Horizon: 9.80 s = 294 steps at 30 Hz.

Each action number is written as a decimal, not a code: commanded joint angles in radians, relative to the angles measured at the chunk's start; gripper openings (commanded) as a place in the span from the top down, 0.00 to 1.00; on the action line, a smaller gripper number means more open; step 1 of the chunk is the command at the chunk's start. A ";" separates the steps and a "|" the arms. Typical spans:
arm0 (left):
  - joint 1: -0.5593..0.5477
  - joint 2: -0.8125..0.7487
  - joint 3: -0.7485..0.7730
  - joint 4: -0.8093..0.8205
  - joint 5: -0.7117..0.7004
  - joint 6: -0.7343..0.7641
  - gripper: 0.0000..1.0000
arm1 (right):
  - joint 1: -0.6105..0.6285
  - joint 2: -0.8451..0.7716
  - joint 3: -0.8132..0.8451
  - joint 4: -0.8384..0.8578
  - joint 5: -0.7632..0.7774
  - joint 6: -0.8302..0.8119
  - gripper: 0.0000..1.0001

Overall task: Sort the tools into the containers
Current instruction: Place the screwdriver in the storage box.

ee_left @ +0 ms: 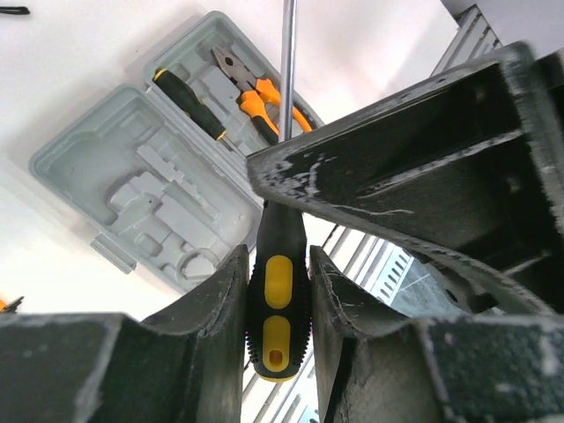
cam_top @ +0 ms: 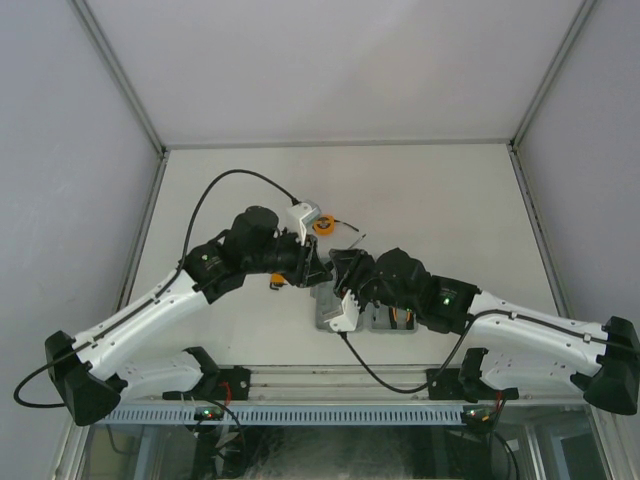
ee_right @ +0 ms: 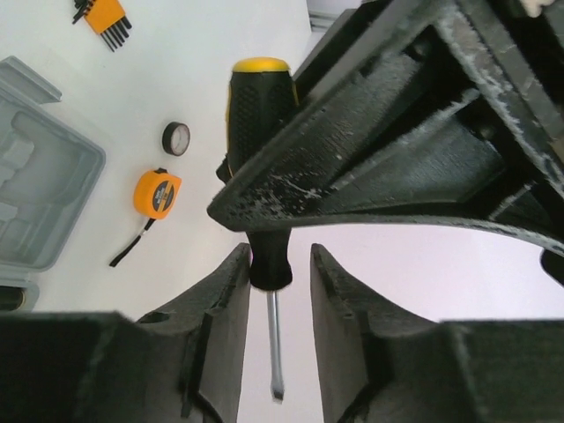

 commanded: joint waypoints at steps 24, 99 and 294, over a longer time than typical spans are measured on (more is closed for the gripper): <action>0.027 -0.171 -0.034 0.026 -0.300 0.032 0.94 | -0.044 -0.312 -0.086 0.257 -0.156 0.680 0.37; 0.206 -0.309 -0.065 0.026 -0.451 -0.096 1.00 | -0.975 -0.056 0.041 -0.246 -0.334 2.086 0.00; 0.220 -0.198 -0.233 0.113 -0.391 -0.141 0.48 | -0.520 0.194 0.016 -0.423 -0.051 2.135 1.00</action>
